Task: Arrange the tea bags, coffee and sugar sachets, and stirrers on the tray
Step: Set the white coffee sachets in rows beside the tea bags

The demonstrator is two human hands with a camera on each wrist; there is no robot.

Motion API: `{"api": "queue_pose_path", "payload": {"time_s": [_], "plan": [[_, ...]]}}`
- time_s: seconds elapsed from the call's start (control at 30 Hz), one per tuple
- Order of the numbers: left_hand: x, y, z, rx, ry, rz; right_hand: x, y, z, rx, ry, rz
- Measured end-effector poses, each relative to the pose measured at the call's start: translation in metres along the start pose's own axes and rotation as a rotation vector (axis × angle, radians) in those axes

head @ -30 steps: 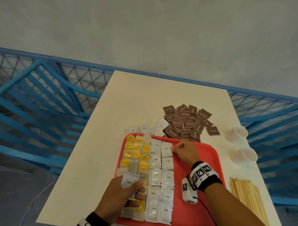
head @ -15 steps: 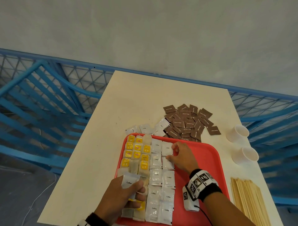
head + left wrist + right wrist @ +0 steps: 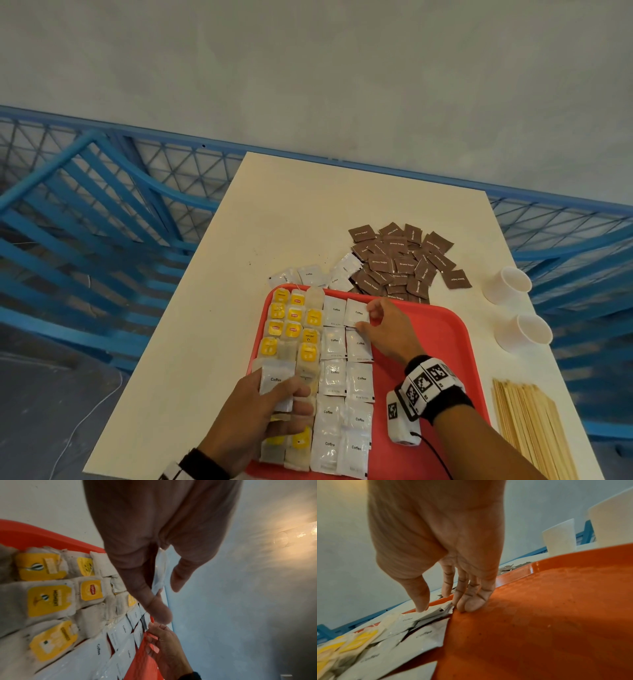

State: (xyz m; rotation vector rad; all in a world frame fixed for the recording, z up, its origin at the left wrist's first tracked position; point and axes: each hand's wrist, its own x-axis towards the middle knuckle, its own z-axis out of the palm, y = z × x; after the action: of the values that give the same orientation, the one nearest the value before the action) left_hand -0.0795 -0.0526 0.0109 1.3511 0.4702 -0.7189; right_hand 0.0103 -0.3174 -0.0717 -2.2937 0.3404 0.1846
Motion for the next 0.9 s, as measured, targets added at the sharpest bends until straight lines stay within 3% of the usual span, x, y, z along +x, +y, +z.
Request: {"api": "queue_pose_path", "payload": {"time_s": [0.47, 0.67, 0.8, 0.9], "plan": [[0.001, 0.003, 0.002, -0.014, -0.087, -0.01, 0.003, 0.001, -0.009, -0.02, -0.029, 0.044], [-0.005, 0.009, 0.001, -0.084, -0.279, 0.005, -0.042, -0.044, -0.026, 0.102, 0.07, -0.09], [-0.012, 0.016, 0.018, 0.058, -0.324, 0.093, -0.105, -0.092, -0.036, 0.24, -0.254, -0.253], [-0.02, 0.019, 0.034, 0.176, -0.331, 0.135, -0.123, -0.09, -0.04, 0.282, -0.232, -0.3]]}}
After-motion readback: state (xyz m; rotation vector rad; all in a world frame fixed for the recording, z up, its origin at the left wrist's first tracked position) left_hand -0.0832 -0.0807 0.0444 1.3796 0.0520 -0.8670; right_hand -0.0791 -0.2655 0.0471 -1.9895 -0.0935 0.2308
